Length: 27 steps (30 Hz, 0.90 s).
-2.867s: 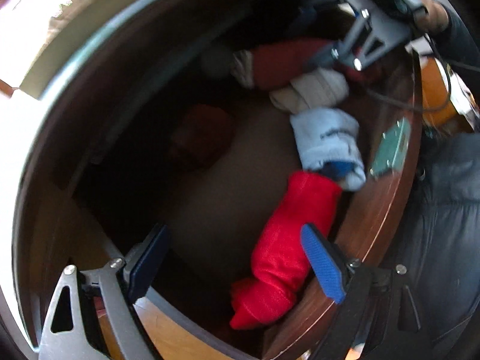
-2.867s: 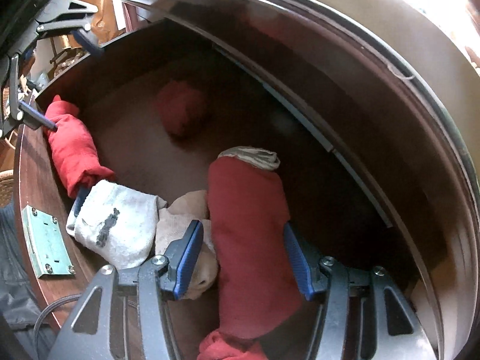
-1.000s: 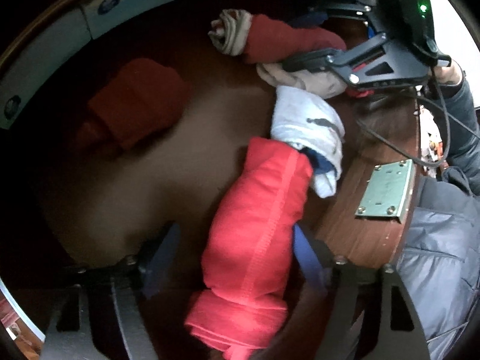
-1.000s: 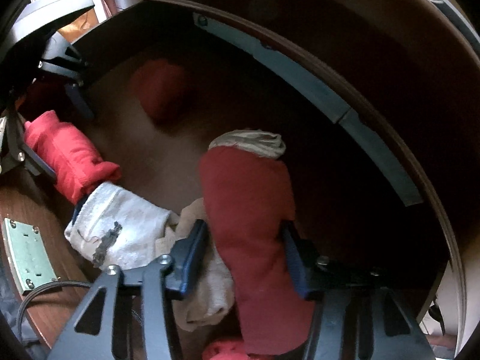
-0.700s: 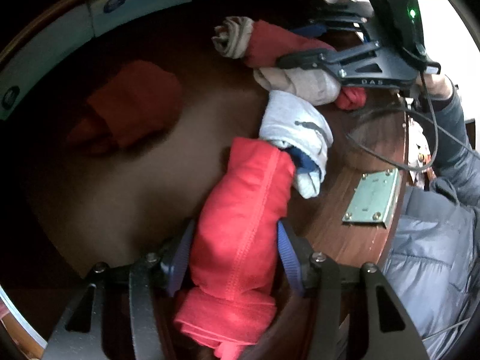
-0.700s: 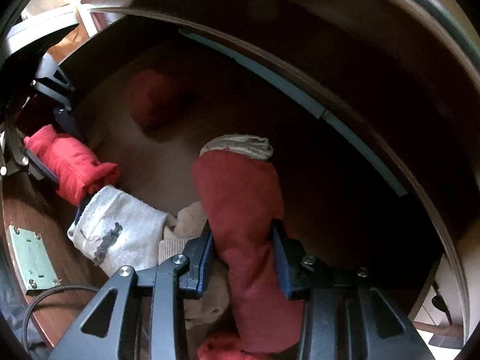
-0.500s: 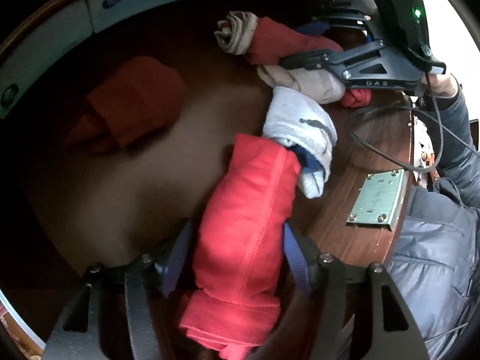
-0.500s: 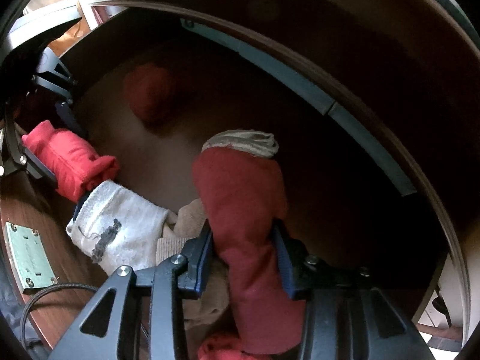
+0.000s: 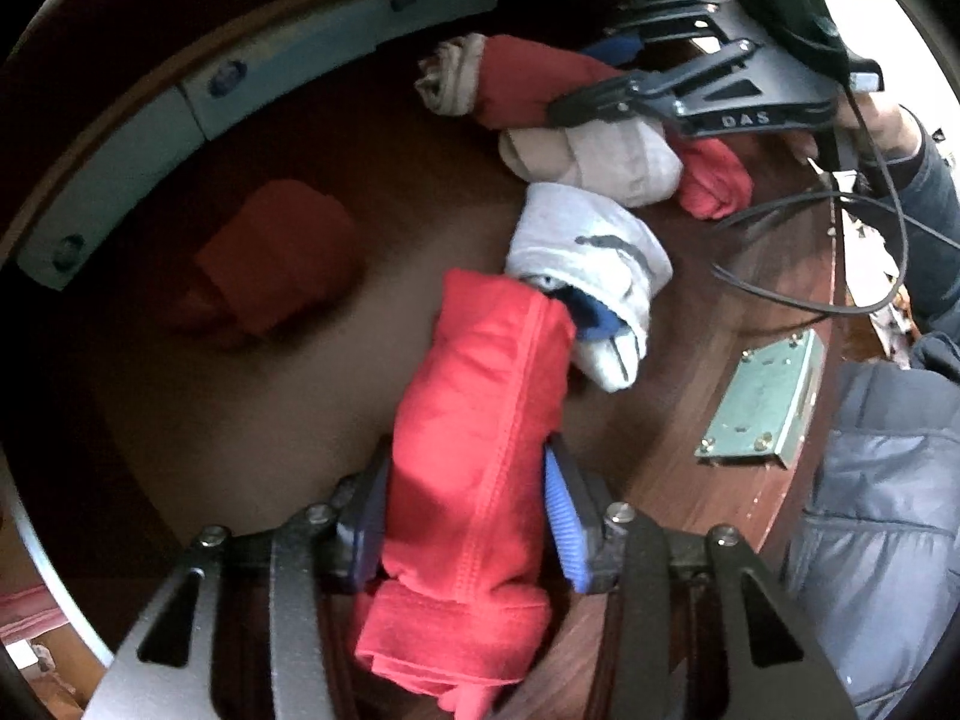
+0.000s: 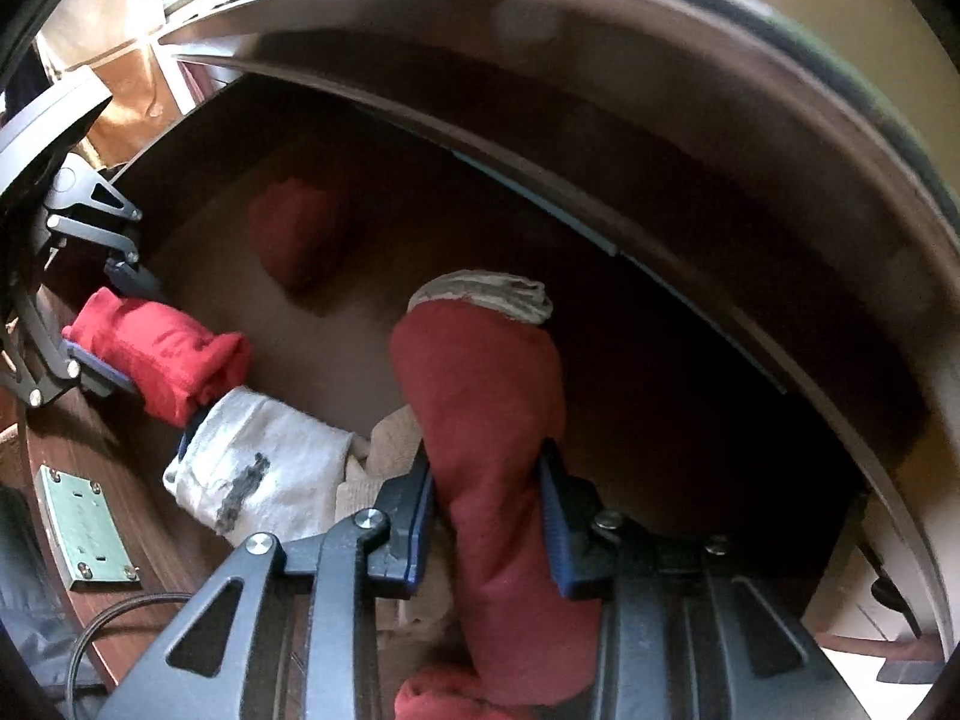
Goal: Take underwear out of drawer
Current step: 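Lift the dark red and bright red garments up out of the drawer with both tools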
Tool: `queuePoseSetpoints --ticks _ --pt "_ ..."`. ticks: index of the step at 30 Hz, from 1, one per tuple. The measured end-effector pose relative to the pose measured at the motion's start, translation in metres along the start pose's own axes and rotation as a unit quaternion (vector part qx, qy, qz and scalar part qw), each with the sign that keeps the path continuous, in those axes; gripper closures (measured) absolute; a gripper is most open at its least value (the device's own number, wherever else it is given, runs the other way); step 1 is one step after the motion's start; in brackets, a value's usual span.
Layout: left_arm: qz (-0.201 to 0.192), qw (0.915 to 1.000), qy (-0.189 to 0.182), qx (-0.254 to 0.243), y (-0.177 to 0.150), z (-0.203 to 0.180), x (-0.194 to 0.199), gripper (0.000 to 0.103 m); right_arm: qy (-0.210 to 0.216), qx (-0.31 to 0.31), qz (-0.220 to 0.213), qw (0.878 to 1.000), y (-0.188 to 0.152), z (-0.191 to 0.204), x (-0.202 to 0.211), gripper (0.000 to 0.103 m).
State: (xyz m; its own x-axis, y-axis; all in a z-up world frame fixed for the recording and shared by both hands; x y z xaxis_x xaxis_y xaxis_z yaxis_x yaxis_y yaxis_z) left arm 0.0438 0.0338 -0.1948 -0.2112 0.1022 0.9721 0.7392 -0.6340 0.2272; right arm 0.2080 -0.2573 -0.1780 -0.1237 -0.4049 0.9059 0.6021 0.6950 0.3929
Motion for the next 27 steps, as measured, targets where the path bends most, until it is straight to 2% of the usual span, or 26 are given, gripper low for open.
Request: queuePoseSetpoints --ticks 10,13,22,27 --pt "-0.055 0.9965 0.055 0.030 -0.012 -0.004 0.026 0.061 0.002 0.018 -0.054 0.998 -0.012 0.018 0.029 0.070" --pt "-0.075 0.9941 0.067 0.041 -0.015 -0.001 0.034 0.061 -0.003 0.030 -0.068 0.997 -0.028 0.031 0.036 0.070" --pt "-0.125 0.9840 0.116 0.052 -0.034 -0.010 0.059 0.061 0.005 0.054 -0.100 0.993 -0.047 0.037 0.059 0.070" --pt "-0.140 0.9803 0.123 0.065 -0.038 -0.012 0.068 0.061 0.018 0.054 -0.101 0.993 -0.056 0.040 0.064 0.070"
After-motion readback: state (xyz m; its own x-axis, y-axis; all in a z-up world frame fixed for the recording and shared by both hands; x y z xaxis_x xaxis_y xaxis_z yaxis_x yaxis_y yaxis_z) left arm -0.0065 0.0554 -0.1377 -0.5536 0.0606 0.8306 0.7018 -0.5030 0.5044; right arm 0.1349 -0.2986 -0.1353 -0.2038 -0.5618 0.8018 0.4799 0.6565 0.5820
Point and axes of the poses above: each gripper's, at about its wrist camera, not at the fingertips, and x roughly against the way its jaws point, z to its left, y to its top, the point moved 2 cm from there along -x, roughly the way its jaws point, and after that the axes turned 13 degrees about y, right-handed, at the moved point
